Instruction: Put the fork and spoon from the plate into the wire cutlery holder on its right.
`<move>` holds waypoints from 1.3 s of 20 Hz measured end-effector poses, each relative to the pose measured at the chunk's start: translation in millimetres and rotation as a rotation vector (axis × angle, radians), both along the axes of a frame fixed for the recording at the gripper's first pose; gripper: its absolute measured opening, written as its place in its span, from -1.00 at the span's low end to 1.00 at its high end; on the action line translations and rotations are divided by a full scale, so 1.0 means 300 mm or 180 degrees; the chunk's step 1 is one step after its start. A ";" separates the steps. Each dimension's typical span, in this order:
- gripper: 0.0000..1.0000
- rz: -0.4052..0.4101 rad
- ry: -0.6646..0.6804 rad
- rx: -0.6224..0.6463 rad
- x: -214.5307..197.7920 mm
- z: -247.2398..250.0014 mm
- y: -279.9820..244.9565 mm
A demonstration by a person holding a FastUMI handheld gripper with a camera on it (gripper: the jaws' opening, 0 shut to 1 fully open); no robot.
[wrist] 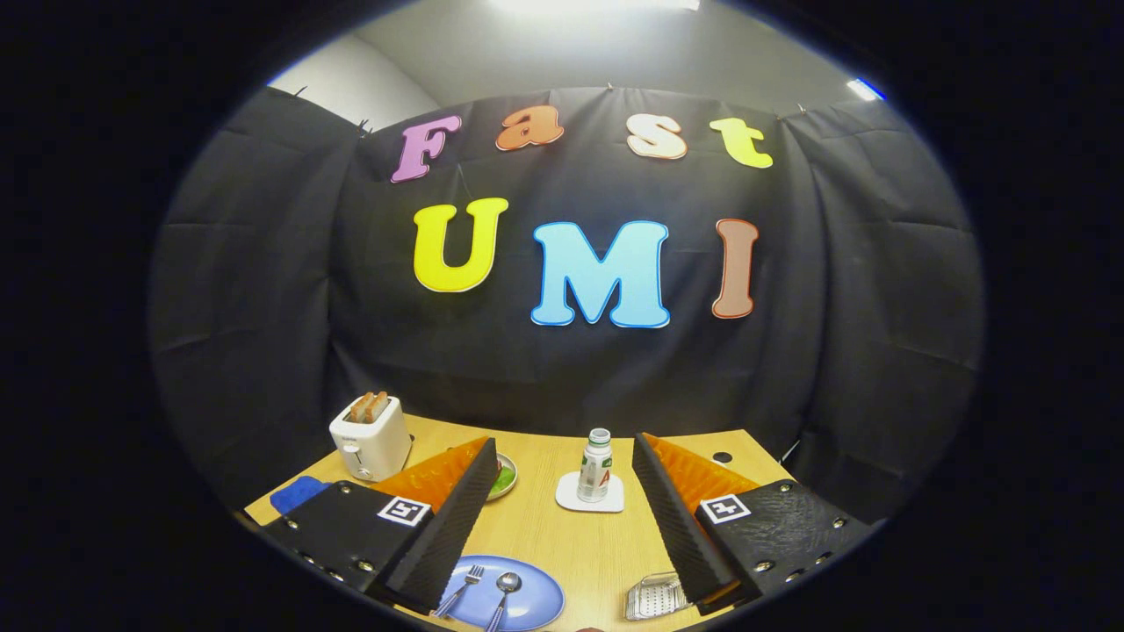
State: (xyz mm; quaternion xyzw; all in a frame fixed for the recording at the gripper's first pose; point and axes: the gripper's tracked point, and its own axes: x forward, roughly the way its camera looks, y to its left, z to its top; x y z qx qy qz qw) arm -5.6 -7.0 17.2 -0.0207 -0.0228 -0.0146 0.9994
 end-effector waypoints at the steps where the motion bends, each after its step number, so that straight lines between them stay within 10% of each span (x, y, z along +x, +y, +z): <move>1: 0.92 0.0013 -0.0001 -0.0004 -0.005 -0.001 0.004; 12: 0.92 0.0189 0.0286 -0.0034 0.001 -0.092 0.062; 26: 0.93 0.0711 0.2500 -0.0030 -0.097 -0.767 0.222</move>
